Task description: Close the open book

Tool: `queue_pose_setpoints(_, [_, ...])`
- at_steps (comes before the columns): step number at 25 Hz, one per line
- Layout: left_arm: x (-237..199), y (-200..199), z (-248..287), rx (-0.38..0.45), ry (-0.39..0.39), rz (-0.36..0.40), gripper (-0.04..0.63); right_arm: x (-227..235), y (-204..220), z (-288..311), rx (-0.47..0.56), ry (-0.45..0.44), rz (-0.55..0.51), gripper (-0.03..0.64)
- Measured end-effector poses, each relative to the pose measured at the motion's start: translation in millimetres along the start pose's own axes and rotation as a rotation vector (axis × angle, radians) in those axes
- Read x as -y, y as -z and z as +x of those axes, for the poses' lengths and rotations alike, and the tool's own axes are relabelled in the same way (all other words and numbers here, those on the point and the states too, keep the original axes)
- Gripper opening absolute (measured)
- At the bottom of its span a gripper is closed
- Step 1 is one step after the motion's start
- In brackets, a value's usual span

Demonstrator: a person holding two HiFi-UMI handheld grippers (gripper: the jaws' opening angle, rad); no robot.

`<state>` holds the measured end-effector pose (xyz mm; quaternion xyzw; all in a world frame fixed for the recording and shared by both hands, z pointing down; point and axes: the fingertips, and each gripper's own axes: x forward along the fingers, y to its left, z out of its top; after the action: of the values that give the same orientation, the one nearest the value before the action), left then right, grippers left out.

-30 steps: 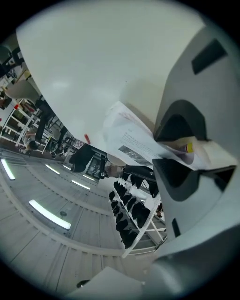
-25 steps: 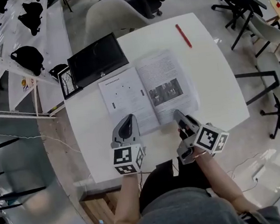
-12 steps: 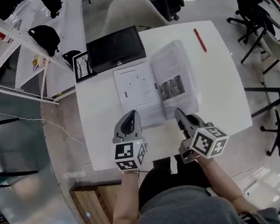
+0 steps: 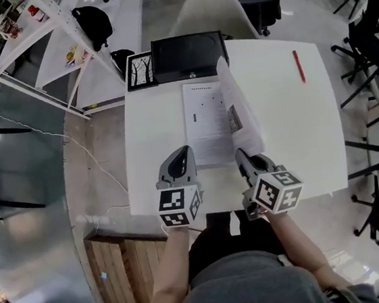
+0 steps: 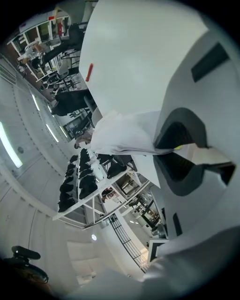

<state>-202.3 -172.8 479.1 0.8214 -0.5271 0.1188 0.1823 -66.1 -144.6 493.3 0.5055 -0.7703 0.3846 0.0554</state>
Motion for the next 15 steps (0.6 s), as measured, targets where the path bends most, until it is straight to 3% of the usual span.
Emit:
queue_pose_setpoints(7, [-17,3,-11,0.004,-0.038,-0.030,0.006,-9,21,23,-0.119,0.025,-0.149,0.031])
queue_pose_setpoints(15, [-27,5,-18,0.009,-0.058,-0.055,0.006,-12,41,41,-0.214,0.043,-0.230,0.077])
